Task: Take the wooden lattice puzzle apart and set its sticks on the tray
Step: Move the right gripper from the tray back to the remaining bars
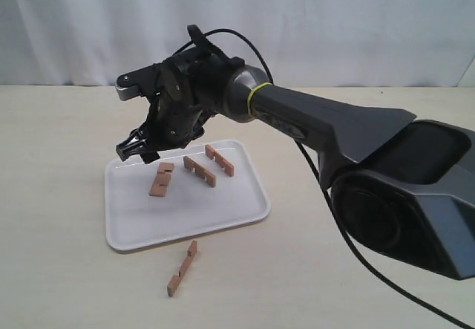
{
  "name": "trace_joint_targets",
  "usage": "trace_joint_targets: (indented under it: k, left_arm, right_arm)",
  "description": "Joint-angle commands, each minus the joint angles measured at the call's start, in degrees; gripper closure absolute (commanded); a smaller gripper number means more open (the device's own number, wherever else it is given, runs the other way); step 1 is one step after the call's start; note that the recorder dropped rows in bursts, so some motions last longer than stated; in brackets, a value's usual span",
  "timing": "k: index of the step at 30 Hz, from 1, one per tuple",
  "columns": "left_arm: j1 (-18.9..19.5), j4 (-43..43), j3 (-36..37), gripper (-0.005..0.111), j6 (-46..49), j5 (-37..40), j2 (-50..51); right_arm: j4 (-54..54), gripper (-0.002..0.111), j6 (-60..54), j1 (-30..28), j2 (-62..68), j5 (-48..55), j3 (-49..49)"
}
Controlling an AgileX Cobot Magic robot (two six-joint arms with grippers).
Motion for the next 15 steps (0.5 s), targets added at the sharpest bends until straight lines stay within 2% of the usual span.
trace_joint_targets:
  k: [1, 7, 15]
  left_arm:
    - [-0.3, 0.1, 0.2, 0.107, 0.1, -0.7, 0.0]
    - [-0.3, 0.1, 0.2, 0.107, 0.1, -0.7, 0.0]
    - [-0.3, 0.1, 0.2, 0.107, 0.1, -0.7, 0.0]
  right_arm:
    - [0.7, 0.044, -0.8, -0.2, -3.1, 5.9, -0.4]
    - [1.0, 0.044, -4.7, -0.2, -5.1, 18.6, -0.4]
    - [8.3, 0.044, -15.5, -0.2, -8.6, 19.0, 7.2]
